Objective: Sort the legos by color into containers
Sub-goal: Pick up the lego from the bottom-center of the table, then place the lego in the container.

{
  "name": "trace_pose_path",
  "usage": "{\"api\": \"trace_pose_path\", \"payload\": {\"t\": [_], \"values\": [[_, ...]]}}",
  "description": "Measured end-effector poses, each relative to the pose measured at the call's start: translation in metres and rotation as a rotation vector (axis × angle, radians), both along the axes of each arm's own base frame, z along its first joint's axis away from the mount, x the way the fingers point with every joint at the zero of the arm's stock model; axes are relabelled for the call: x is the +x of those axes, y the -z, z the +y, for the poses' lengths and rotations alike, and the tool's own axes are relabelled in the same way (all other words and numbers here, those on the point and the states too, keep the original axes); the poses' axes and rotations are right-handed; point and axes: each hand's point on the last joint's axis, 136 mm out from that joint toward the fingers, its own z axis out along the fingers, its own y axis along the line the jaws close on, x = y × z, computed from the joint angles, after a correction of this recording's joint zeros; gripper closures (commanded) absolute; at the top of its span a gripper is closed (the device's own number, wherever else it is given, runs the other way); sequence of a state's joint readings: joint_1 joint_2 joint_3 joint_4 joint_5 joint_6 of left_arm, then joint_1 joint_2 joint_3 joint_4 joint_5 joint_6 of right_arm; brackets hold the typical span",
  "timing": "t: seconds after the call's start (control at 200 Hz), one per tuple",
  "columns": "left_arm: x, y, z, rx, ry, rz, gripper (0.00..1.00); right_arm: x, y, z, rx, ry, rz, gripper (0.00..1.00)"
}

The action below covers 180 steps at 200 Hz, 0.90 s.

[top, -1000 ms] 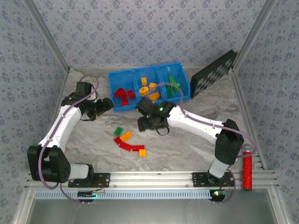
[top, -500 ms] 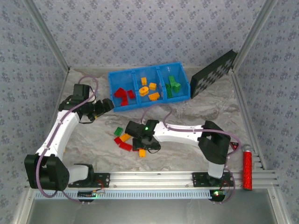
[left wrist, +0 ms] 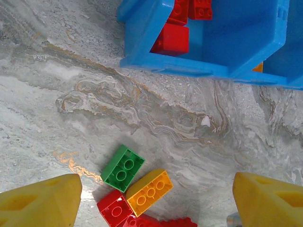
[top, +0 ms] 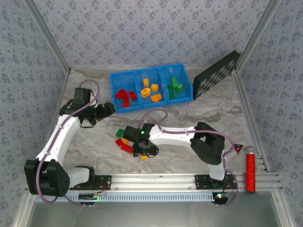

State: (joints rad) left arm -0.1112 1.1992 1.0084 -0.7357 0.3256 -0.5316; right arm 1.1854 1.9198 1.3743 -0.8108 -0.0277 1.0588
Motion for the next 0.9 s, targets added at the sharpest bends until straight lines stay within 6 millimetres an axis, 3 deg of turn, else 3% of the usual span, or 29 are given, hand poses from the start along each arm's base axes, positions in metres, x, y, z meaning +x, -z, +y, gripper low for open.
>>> {"api": "trace_pose_path", "payload": {"t": [0.125,0.28,0.38,0.495,0.625,0.735,0.9], "values": [[0.000,0.000,0.000,0.000,0.000,0.000,0.16,-0.002,0.008,-0.001,-0.026,-0.019,0.022,0.47],[0.000,-0.001,0.000,0.001,0.001,-0.003,0.16,-0.004,0.013,-0.006,-0.054,-0.052,0.043,0.66],[0.001,-0.003,0.000,0.001,0.000,-0.008,0.16,-0.005,0.013,-0.006,-0.054,-0.079,0.053,0.74],[0.002,-0.004,0.002,0.006,-0.005,-0.009,0.16,-0.006,0.011,-0.011,-0.057,-0.106,0.056,0.78],[0.004,-0.011,0.009,0.020,-0.024,-0.016,0.16,-0.001,-0.009,-0.039,-0.101,-0.133,0.053,0.79],[0.009,-0.022,0.020,0.030,-0.057,-0.033,0.16,0.040,-0.052,-0.070,-0.085,-0.097,-0.029,0.79],[0.022,-0.039,0.036,0.034,-0.109,-0.055,0.16,0.140,-0.121,-0.103,-0.030,-0.045,-0.270,0.79]]}}
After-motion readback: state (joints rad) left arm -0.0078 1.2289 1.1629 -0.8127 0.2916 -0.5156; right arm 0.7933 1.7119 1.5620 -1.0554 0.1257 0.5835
